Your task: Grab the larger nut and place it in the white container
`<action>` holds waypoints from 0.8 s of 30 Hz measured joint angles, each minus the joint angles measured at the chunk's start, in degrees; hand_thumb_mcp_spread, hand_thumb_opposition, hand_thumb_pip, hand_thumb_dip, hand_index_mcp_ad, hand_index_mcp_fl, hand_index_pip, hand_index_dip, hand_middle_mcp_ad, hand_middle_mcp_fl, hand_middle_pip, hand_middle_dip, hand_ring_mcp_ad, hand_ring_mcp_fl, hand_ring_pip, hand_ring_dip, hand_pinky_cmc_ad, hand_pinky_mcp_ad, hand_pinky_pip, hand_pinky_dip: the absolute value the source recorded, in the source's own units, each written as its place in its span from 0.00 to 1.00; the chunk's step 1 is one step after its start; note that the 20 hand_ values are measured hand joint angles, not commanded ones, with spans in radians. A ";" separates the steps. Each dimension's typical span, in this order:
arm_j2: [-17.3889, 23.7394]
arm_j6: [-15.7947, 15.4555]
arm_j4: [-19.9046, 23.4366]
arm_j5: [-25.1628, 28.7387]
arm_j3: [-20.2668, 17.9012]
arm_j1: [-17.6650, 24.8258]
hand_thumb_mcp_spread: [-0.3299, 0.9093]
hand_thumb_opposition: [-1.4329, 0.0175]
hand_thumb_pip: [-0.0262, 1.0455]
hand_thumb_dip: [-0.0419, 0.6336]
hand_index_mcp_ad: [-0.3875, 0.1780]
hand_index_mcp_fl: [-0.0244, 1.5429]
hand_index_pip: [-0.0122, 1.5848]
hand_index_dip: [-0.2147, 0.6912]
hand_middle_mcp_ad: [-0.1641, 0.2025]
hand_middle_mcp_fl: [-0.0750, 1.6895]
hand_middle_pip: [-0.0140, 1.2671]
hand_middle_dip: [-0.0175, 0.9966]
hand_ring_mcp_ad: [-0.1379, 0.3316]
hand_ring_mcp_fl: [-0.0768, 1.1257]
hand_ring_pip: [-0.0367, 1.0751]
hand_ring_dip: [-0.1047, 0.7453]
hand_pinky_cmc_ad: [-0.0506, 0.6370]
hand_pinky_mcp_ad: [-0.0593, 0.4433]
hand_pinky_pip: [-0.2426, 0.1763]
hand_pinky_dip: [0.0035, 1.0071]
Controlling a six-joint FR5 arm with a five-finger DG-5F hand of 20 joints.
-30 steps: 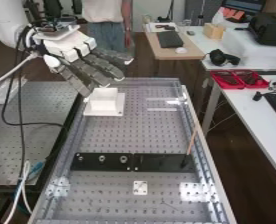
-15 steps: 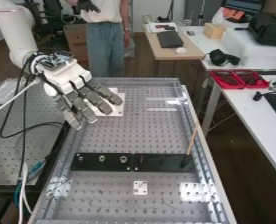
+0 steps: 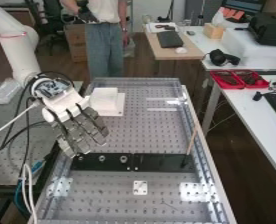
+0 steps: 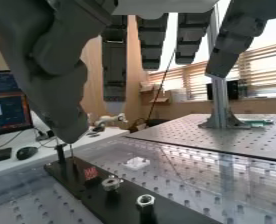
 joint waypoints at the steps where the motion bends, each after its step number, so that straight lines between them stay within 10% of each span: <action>1: -0.53 0.24 0.56 -0.07 -0.14 -0.25 0.50 0.41 0.70 0.37 0.53 0.06 0.81 0.26 0.66 0.06 0.12 0.22 0.65 0.06 0.12 0.23 0.56 0.64 0.36 0.42; 24: -7.87 2.55 5.41 -2.99 -0.22 -4.15 0.50 0.41 0.70 0.37 0.52 0.01 0.94 0.38 0.65 0.06 0.12 0.22 0.61 0.06 0.12 0.23 0.53 0.62 0.36 0.43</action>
